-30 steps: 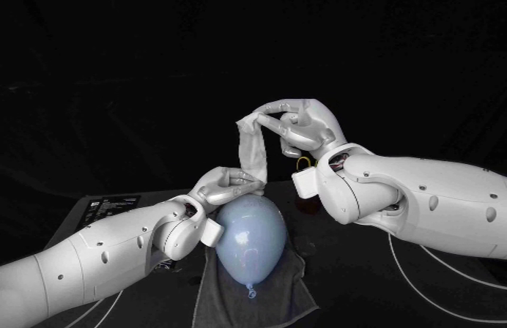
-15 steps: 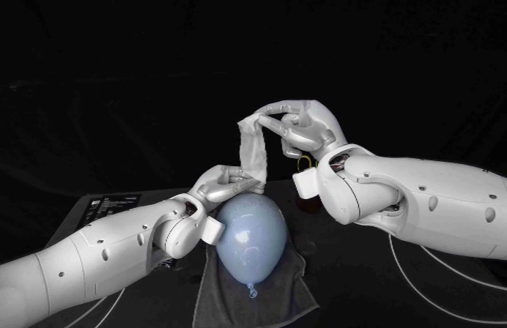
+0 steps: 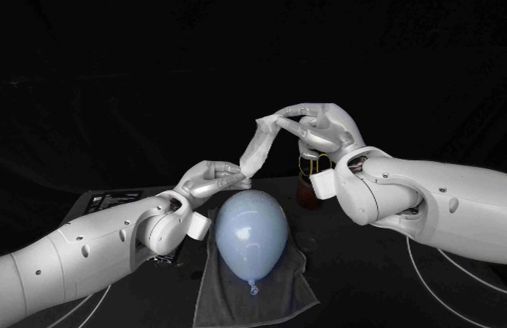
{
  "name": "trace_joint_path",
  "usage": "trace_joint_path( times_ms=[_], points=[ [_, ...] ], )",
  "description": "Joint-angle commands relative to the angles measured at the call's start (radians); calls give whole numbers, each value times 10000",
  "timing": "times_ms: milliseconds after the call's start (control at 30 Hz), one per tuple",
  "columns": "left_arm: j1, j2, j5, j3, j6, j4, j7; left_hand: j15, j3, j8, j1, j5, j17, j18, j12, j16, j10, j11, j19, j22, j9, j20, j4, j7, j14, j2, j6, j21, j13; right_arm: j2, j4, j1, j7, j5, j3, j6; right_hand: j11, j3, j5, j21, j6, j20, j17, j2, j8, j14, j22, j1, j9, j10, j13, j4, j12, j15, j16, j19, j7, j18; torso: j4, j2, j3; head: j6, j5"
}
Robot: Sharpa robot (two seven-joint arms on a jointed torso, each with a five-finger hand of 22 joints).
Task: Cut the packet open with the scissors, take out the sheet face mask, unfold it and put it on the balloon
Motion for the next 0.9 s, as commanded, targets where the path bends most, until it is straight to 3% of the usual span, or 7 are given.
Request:
trace_joint_path(
  times_ms=[33, 333, 400, 467, 533, 600, 900],
  points=[
    [56, -290, -154, 38, 524, 274, 97, 2, 281, 267, -210, 43, 41, 67, -78, -5, 110, 4, -211, -31, 1021, 22, -92, 21, 82, -31, -102, -91, 13, -211, 111, -83, 314, 421, -21, 872, -15, 41, 24, -78, 52, -62, 2627, 116, 36, 1061, 1827, -10, 19, 399, 1776, 16, 27, -58, 41, -36, 15, 81, 7, -6, 11, -85, 5],
    [447, -1187, -1385, 66, 1359, 982, -525, -22, 956, 456, -587, 51, 150, -7, -143, 13, 293, -9, -474, -45, 1608, 20, -356, 45, 152, -179, -196, -130, 85, -652, 184, -381, 497, 621, -105, 2311, 8, 37, 24, -284, -41, -46, 2627, 128, 53, 1061, 1774, -99, 37, 358, 1742, 16, -22, -36, 41, -126, 37, 118, 21, -21, 31, -198, 57],
    [567, -1353, -1630, 66, 1485, 1064, -745, -27, 1131, 484, -674, 55, 173, -7, -151, 21, 322, -10, -444, -35, 1728, 18, -426, 51, 165, -221, -207, -113, 103, -731, 163, -466, 475, 626, -130, 2935, 13, 35, 25, -318, -60, -43, 2627, 132, 58, 1061, 1765, -110, 41, 351, 1738, 9, -29, -31, 41, -142, 41, 124, 28, -37, 62, -251, 122],
    [671, -1495, -1857, 66, 1621, 1143, -953, -39, 1484, 532, -923, 58, 225, -5, -159, 42, 380, -19, -375, -13, 1991, 17, -577, 44, 192, -324, -222, -68, 148, -804, 153, -539, 357, 530, -164, 3622, 17, 32, 25, -393, -76, -38, 2627, 134, 65, 1061, 1746, -119, 46, 332, 1720, -2, -53, -26, 41, -175, 44, 137, 19, -36, 63, -286, 137],
    [771, -1614, -2101, 65, 1787, 1227, -1181, -74, 1801, 555, -1137, 167, 276, 22, -142, 81, 451, -47, -115, 36, 2216, 11, -760, 15, 231, -410, -215, 32, 207, -867, 153, -605, 192, 373, -201, 4146, 25, 22, 25, -503, -105, -29, 2627, 143, 85, 1061, 1718, -140, 61, 291, 1684, -25, -103, -15, 41, -228, 51, 157, 3, -39, 77, -314, 142],
    [886, -1741, -2369, 64, 2087, 1333, -1495, -111, 2003, 580, -1426, 571, 353, 93, -99, 163, 563, -81, 269, 115, 2477, -3, -926, -6, 305, -485, -174, 205, 299, -919, 132, -671, 3, 227, -254, 4482, 28, 15, 25, -560, -119, -25, 2627, 143, 94, 1061, 1703, -147, 67, 272, 1667, -37, -125, -12, 41, -254, 53, 167, 2, -26, 59, -355, 128],
    [1265, -2323, -3092, 55, 3916, 1955, -3203, -175, 1999, 478, -1811, 753, 511, 473, -37, 348, 686, -141, 889, 418, 2979, -90, -1309, -50, 387, -369, -118, 856, 520, -970, -233, -1258, -398, 397, -368, 4252, 41, 19, 43, -684, -196, -14, 2627, 129, 111, 1061, 1671, -121, 82, 208, 1602, -143, -210, -3, 41, -312, 75, 192, 22, -39, 70, -719, 119]
  ],
)
